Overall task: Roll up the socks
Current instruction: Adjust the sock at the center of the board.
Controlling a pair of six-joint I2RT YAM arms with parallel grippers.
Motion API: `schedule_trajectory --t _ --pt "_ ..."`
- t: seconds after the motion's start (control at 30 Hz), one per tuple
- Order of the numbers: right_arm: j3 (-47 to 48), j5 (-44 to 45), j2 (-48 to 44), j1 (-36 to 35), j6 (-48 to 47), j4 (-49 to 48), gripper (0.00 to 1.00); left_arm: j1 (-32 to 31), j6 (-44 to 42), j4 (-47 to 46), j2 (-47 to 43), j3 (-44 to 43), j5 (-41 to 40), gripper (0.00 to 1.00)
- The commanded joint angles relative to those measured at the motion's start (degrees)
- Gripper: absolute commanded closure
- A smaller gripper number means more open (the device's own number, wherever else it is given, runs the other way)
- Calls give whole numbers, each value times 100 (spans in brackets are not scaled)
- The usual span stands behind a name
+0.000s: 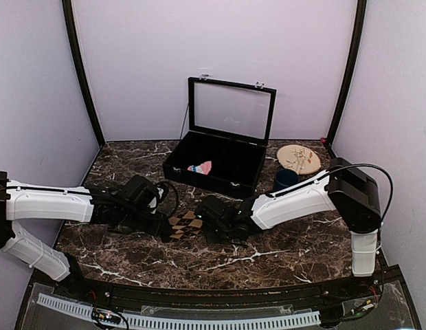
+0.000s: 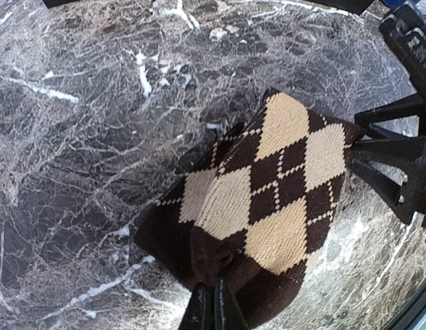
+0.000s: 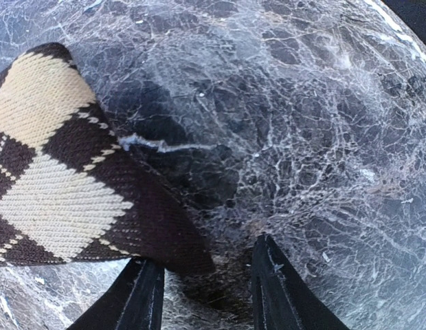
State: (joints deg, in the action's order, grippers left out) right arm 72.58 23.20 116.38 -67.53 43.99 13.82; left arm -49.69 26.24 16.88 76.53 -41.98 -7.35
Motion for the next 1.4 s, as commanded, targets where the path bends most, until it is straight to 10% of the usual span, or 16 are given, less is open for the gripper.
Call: schedule_trajectory --t 0.0,0.9,1.37 --pt "38 -50 158 -58 -15 180 59 -40 107 -16 -22 155 -4 100" --pt "-22 -62 -14 -59 -65 263 59 -47 35 -595 1027 352 -407 100" --pt "-1260 -91 -1677 -76 -331 -475 56 -46 -3 -558 1249 324 -448 99"
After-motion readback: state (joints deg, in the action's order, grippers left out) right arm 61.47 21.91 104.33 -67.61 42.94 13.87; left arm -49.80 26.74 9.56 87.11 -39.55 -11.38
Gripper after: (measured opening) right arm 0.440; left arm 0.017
